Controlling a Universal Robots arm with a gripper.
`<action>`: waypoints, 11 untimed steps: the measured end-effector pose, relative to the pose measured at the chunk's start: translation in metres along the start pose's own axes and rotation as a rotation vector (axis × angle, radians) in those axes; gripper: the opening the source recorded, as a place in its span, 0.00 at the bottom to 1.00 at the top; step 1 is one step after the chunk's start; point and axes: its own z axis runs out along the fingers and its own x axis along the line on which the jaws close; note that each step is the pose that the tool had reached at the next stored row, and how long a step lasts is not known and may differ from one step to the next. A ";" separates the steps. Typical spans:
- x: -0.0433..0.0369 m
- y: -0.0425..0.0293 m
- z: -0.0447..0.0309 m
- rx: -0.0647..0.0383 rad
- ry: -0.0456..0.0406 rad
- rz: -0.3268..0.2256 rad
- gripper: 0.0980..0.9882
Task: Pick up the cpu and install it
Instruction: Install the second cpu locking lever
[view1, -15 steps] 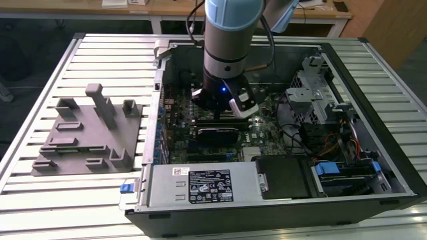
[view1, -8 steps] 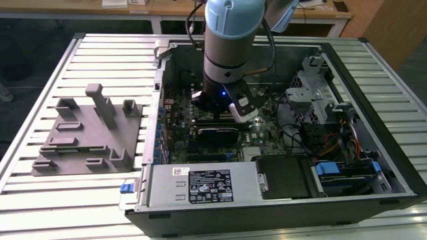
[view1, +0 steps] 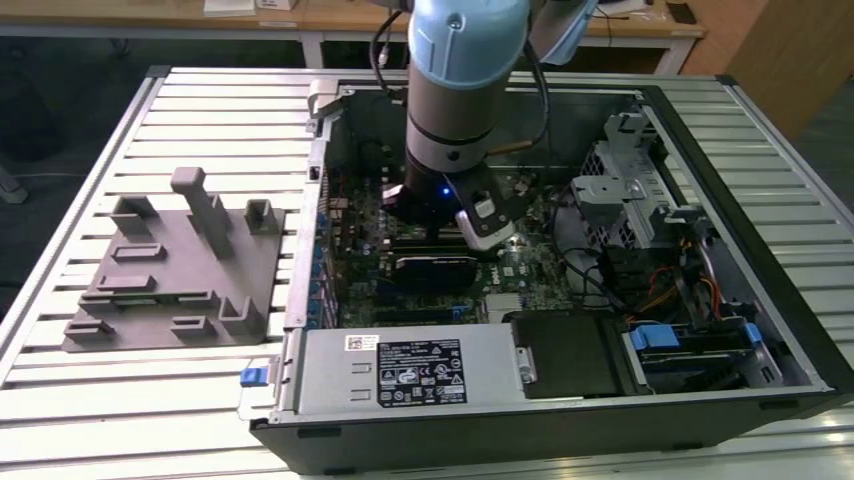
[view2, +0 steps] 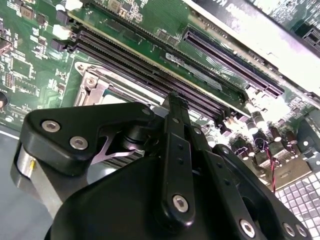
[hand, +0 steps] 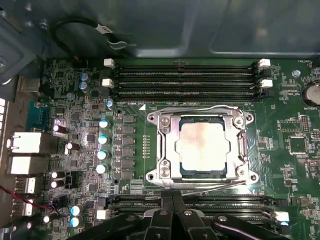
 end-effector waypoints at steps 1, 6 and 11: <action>0.0006 -0.0004 0.0004 -0.004 0.0002 0.000 0.01; 0.0032 -0.0027 0.0018 -0.031 0.0013 0.000 0.01; 0.0057 -0.0054 0.0041 -0.043 0.0020 0.000 0.01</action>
